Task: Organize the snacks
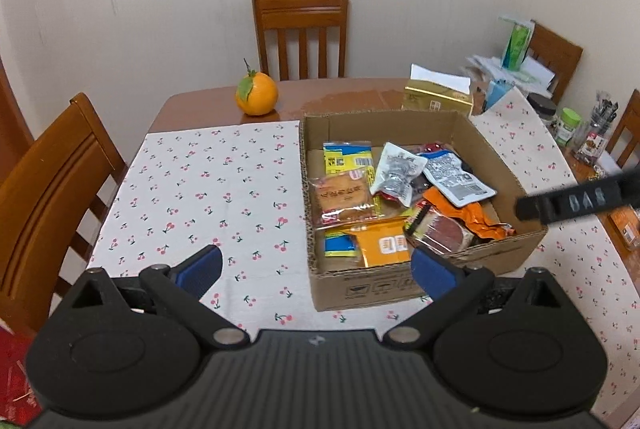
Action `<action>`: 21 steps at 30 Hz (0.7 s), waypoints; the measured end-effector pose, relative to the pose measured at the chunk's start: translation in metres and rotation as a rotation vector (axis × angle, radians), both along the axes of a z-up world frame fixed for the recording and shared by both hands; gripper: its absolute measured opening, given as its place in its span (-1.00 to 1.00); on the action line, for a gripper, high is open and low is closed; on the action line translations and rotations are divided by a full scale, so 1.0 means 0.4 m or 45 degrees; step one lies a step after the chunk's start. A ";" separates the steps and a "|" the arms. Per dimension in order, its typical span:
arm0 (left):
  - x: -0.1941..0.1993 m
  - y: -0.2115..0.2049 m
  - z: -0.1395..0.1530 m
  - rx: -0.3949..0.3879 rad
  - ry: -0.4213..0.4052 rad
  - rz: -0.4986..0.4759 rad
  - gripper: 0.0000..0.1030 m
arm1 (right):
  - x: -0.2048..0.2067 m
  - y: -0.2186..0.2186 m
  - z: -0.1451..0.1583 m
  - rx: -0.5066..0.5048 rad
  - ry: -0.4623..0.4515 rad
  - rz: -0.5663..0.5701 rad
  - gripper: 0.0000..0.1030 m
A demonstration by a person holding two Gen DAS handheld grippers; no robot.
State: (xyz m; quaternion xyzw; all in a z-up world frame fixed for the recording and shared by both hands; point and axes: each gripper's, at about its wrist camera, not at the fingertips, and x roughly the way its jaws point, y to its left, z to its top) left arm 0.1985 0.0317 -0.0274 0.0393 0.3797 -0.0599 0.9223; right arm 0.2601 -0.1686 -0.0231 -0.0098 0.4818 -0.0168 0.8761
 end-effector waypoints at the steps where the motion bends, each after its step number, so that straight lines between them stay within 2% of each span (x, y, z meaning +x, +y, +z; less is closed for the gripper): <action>1: 0.001 -0.011 0.010 0.014 0.016 0.014 0.95 | -0.018 -0.007 0.005 -0.009 0.004 -0.022 1.00; 4: 0.004 -0.035 0.042 0.044 0.040 0.042 0.95 | -0.062 -0.025 0.034 -0.024 -0.016 -0.055 1.00; 11: -0.014 -0.069 0.118 0.029 0.009 0.050 0.95 | -0.124 -0.034 0.126 0.016 -0.097 -0.060 1.00; 16: -0.024 -0.074 0.138 0.014 0.014 0.087 0.95 | -0.146 -0.026 0.162 0.042 -0.136 -0.018 1.00; 21: -0.032 -0.075 0.143 0.004 0.018 0.102 0.95 | -0.149 -0.013 0.167 0.033 -0.137 0.014 1.00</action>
